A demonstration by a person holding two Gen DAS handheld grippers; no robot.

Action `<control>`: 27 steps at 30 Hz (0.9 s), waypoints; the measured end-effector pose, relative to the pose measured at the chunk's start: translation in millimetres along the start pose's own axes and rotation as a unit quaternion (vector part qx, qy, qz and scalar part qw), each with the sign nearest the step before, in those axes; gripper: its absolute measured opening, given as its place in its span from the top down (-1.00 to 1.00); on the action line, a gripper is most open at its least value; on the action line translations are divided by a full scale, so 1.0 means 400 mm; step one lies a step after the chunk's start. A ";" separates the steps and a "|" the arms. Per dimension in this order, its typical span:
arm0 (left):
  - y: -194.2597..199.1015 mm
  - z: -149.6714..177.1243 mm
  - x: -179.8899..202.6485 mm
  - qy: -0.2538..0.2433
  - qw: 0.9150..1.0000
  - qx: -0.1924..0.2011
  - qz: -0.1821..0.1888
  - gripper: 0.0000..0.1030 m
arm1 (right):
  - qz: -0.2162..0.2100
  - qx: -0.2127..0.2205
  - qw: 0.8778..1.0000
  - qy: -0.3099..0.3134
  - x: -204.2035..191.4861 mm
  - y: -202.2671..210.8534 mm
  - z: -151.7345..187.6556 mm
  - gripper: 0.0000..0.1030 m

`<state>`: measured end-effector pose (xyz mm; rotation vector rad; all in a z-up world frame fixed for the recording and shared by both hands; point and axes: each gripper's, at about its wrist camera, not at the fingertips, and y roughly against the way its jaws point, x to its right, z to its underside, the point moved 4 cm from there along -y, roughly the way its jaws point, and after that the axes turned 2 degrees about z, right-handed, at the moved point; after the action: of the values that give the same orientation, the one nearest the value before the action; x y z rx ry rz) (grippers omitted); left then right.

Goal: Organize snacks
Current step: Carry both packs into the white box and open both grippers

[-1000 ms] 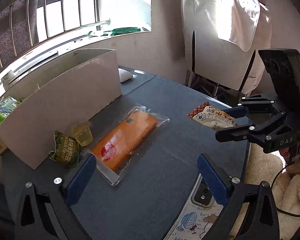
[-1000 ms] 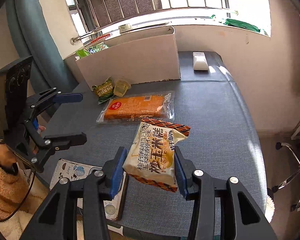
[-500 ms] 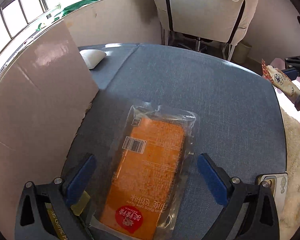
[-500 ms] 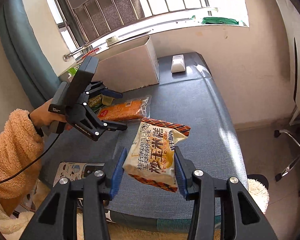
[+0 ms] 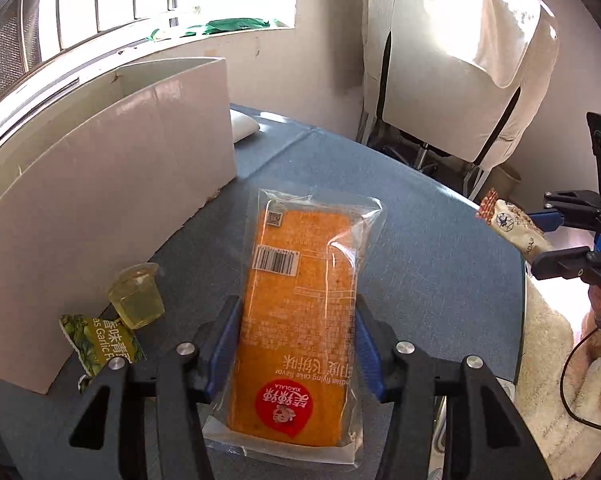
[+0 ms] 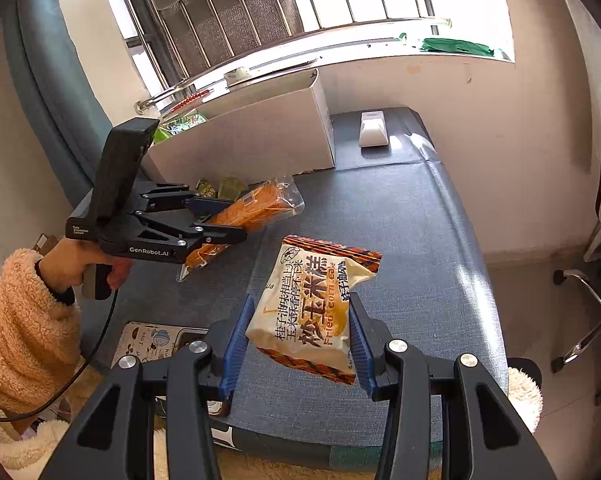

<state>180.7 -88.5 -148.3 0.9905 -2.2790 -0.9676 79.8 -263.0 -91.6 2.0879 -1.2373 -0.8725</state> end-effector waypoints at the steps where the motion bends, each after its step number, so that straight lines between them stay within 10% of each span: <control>1: 0.031 0.002 -0.002 0.020 1.000 0.023 -0.001 -0.11 | 0.000 0.004 1.000 0.003 -0.005 0.001 -0.007 0.03; 8: 0.319 -0.046 -0.095 0.151 0.966 0.204 -0.055 -0.12 | -0.035 0.046 0.998 0.035 -0.087 -0.032 -0.179 0.03; 13: 0.414 -0.134 -0.219 0.205 0.940 0.249 -0.108 -0.12 | -0.057 0.073 0.993 0.070 -0.167 -0.105 -0.385 0.03; 24: 0.329 -0.274 -0.468 0.257 0.929 0.211 -0.165 -0.15 | -0.025 0.043 0.997 0.051 -0.173 -0.372 -0.688 0.03; 27: 0.303 -0.266 -0.506 0.286 0.920 0.203 -0.172 -0.89 | -0.010 0.045 0.998 0.047 -0.149 -0.403 -0.721 -0.28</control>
<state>323.9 81.7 -16.1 1.6397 -1.8572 -0.2446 364.3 -103.7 -11.6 2.1883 -1.2295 -0.7316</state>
